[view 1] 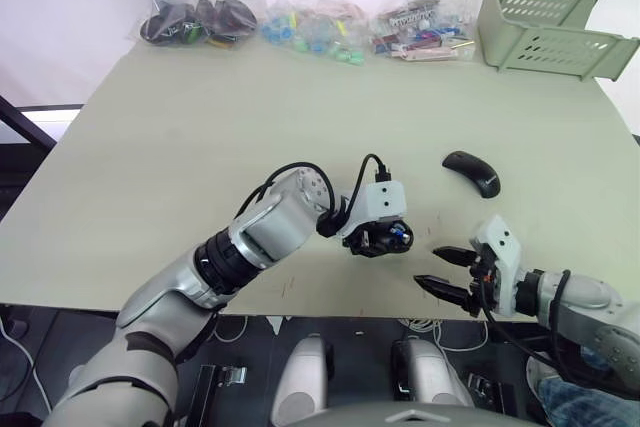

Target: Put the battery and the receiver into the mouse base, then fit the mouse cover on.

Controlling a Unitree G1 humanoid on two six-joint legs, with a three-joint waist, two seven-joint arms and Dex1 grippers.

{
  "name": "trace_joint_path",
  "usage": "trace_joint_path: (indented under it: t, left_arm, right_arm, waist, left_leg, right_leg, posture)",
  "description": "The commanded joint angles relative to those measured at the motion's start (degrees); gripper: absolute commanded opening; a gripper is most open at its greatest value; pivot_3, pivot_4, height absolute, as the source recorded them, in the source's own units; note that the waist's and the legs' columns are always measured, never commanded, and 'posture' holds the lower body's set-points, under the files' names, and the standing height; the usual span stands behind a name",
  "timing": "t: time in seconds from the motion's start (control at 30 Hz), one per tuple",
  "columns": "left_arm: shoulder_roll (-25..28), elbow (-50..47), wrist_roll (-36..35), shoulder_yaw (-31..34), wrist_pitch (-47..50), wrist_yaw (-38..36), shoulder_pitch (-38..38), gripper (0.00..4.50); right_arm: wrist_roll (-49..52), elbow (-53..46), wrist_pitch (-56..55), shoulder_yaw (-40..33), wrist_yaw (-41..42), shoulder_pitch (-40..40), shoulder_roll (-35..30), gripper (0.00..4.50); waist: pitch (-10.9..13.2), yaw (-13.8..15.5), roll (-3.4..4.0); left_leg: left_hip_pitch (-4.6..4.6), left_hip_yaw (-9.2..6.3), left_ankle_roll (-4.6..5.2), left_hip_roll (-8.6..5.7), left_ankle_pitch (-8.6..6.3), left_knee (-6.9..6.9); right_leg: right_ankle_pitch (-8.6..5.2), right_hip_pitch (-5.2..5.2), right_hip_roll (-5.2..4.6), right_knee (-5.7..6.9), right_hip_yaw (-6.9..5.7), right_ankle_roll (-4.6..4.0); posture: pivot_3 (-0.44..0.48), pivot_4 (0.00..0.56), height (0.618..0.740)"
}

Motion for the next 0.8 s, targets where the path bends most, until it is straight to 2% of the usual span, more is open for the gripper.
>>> trace_joint_path:
  t: [0.03,0.07,0.1,0.17,0.2,0.47,0.8]
  left_arm:
    - [0.44,1.57,0.33,-2.95,0.71,-0.76,1.23,2.94]
    - [0.47,1.65,0.37,-2.99,0.65,-0.79,1.22,2.94]
    - [0.53,1.71,0.40,-2.98,0.65,-0.80,1.24,2.94]
    - [0.61,1.74,0.49,-3.05,0.68,-0.79,1.27,2.94]
    - [0.68,1.69,0.49,-3.05,0.72,-0.80,1.30,2.94]
    - [1.10,1.76,0.64,-3.13,0.54,-0.99,1.28,2.94]
    - [1.03,2.17,0.68,-3.06,0.51,-1.13,0.97,2.94]
  right_arm:
    - [-1.83,0.78,-8.13,-1.85,3.11,1.18,5.02,2.17]
    - [-2.38,1.44,-8.76,-1.54,3.27,1.20,6.37,1.40]
    - [-3.31,2.39,-10.86,-0.90,4.32,1.15,8.07,1.14]
    - [-6.04,3.87,-12.47,0.52,4.53,0.63,10.06,0.20]
    - [-7.59,4.63,-13.37,1.23,4.48,0.19,10.86,0.06]
    - [-14.00,9.85,-16.77,3.33,4.24,-3.13,16.79,0.06]
    - [-22.18,17.99,-21.26,8.03,5.82,-2.90,19.89,0.06]
  waist:
    - [0.00,0.00,0.01]
    - [0.00,0.00,0.01]
    - [-0.01,0.00,0.01]
    - [-0.01,0.01,0.01]
    - [-0.02,0.00,0.02]
    - [-0.05,0.00,0.08]
    - [-0.17,-0.15,0.09]
  left_leg:
    - [0.00,-0.01,0.00,0.00,0.00,0.01]
    - [0.00,-0.01,0.00,0.01,0.00,0.01]
    - [0.00,-0.01,0.00,0.01,0.00,0.02]
    - [0.00,-0.02,0.00,0.01,0.00,0.02]
    - [0.00,-0.02,0.00,0.01,0.00,0.02]
    - [0.02,-0.02,0.00,0.03,0.00,0.02]
    - [0.06,-0.01,0.00,0.04,0.00,0.02]
  right_leg:
    - [0.00,0.00,0.01,0.00,-0.01,0.00]
    - [0.00,0.00,0.02,0.01,0.00,-0.01]
    - [0.00,0.00,0.02,0.02,0.01,-0.01]
    - [0.00,0.01,0.02,0.02,-0.01,-0.02]
    - [0.00,0.01,0.02,0.02,-0.01,-0.02]
    - [0.03,0.00,0.05,0.07,0.00,-0.10]
    - [0.06,0.02,0.06,0.09,0.01,-0.14]
  posture:
    - [0.000,0.150,0.740]
    - [0.000,0.150,0.740]
    - [0.000,0.150,0.740]
    - [0.000,0.150,0.740]
    - [0.000,0.150,0.740]
    - [0.000,0.150,0.740]
    - [0.000,0.150,0.740]
